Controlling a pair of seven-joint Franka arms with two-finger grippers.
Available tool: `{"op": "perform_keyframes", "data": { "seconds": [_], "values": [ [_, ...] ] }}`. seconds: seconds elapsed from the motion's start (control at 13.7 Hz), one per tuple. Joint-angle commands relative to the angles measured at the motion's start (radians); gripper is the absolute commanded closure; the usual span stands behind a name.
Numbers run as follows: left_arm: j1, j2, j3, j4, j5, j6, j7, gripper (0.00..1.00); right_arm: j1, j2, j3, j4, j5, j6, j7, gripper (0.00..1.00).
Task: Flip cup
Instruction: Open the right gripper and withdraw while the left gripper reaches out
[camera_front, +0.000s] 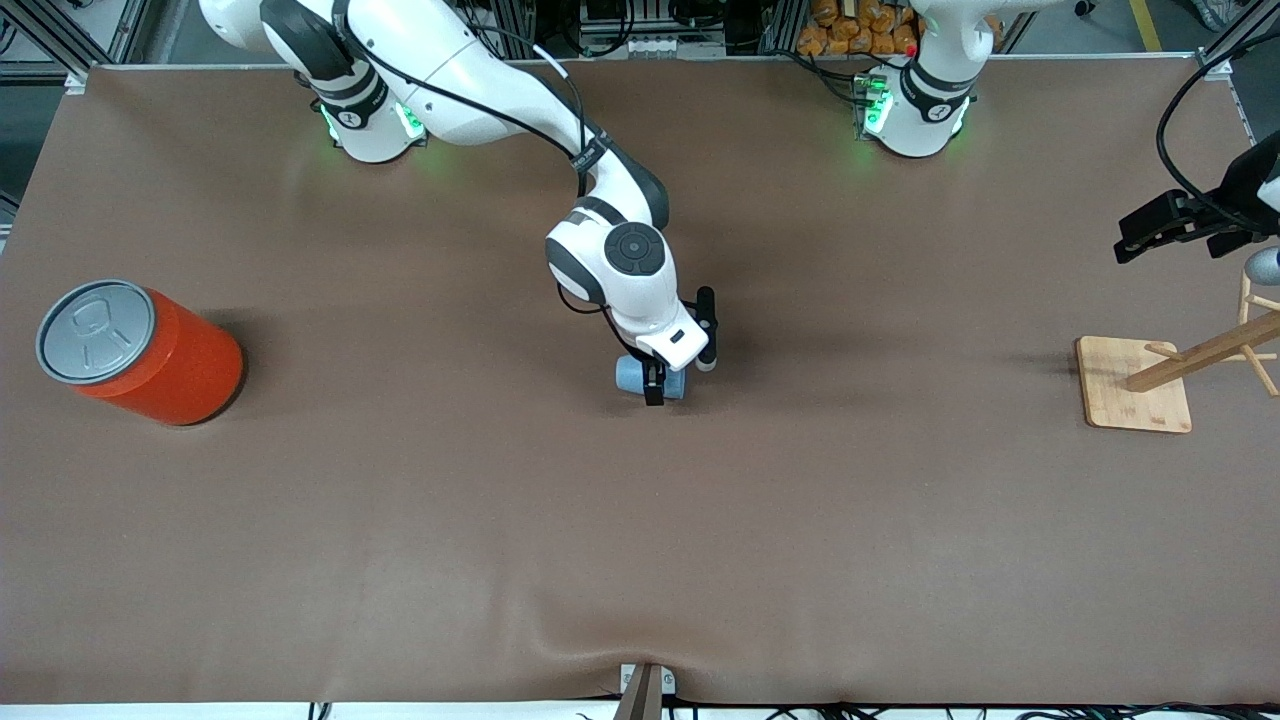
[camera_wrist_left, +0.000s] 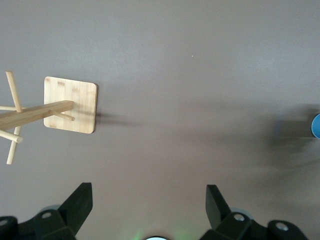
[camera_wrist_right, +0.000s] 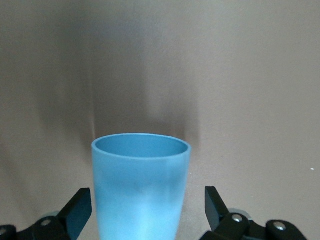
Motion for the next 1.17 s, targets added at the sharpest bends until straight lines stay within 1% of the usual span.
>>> {"op": "perform_keyframes", "data": {
  "seconds": [0.0,0.15,0.29,0.51,0.66,0.73,0.88,0.95,1.09],
  "values": [
    [0.007,0.038,-0.005,0.009,-0.057,-0.008,0.01,0.0,0.012,-0.009,0.004,0.05,0.001,-0.044,0.014,0.0],
    [0.001,0.08,-0.007,0.012,-0.085,-0.005,0.008,0.0,-0.002,-0.018,0.012,0.104,0.01,-0.145,0.016,0.0],
    [-0.007,0.118,-0.01,0.01,-0.123,0.036,0.008,0.0,-0.003,-0.021,0.01,0.161,0.053,-0.244,0.072,0.0],
    [-0.012,0.176,-0.016,0.009,-0.166,0.092,0.005,0.0,-0.009,-0.059,0.004,0.176,0.062,-0.294,0.2,0.0],
    [-0.005,0.222,-0.014,0.006,-0.255,0.106,0.003,0.0,-0.023,-0.086,0.0,0.176,0.062,-0.324,0.272,0.0],
    [-0.002,0.242,-0.014,0.006,-0.278,0.112,0.003,0.0,-0.046,-0.087,0.0,0.176,0.062,-0.346,0.316,0.0],
    [-0.008,0.271,-0.016,-0.005,-0.286,0.135,0.003,0.0,-0.087,-0.09,-0.003,0.176,0.059,-0.384,0.39,0.0],
    [-0.013,0.276,-0.016,-0.022,-0.303,0.155,0.0,0.0,-0.123,-0.095,-0.003,0.176,0.059,-0.394,0.43,0.0],
    [-0.007,0.276,-0.016,-0.083,-0.378,0.202,0.002,0.0,-0.196,-0.109,-0.003,0.176,0.056,-0.4,0.49,0.0]
  ]
}}
